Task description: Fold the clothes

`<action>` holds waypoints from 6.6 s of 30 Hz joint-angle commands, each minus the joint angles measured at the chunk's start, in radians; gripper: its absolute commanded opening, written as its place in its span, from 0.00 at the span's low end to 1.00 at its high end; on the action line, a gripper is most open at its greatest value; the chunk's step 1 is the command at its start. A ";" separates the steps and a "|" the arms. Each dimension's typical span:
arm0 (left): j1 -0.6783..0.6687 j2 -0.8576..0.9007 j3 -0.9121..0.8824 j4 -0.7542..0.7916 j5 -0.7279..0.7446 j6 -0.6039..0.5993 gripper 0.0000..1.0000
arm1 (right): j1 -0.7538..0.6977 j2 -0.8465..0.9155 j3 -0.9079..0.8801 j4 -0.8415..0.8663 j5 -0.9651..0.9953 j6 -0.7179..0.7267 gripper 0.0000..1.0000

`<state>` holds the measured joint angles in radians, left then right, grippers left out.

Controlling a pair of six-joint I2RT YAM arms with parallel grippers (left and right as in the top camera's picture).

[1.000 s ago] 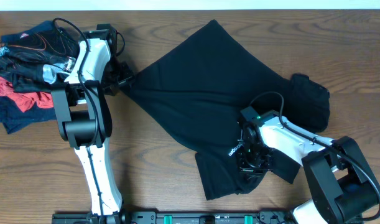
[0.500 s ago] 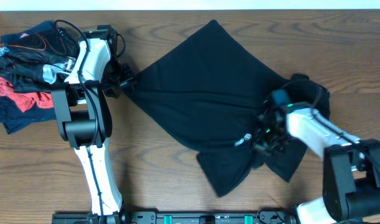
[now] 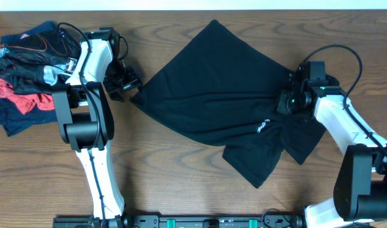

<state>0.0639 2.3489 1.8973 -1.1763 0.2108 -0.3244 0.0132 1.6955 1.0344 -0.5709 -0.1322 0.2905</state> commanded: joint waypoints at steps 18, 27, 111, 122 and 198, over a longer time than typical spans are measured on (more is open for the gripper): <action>-0.019 -0.011 0.020 -0.051 0.033 0.058 0.65 | 0.051 0.279 0.077 -0.222 -0.152 -0.011 0.01; -0.019 -0.011 0.020 -0.093 0.033 0.058 0.65 | 0.016 0.334 0.088 -0.002 0.066 0.002 0.01; -0.155 -0.143 -0.056 -0.095 0.182 0.249 0.63 | 0.223 -0.137 -0.265 -0.307 0.062 0.359 0.77; -0.155 -0.143 -0.056 -0.099 0.182 0.250 0.63 | 0.223 -0.118 -0.290 -0.149 0.077 0.378 0.71; -0.232 -0.132 -0.352 0.288 0.051 0.182 0.06 | 0.223 -0.093 -0.259 -0.179 0.137 0.276 0.01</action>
<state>-0.1841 2.1975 1.5764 -0.8944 0.4053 -0.1375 0.2413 1.5887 0.7757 -0.7364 -0.0776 0.5938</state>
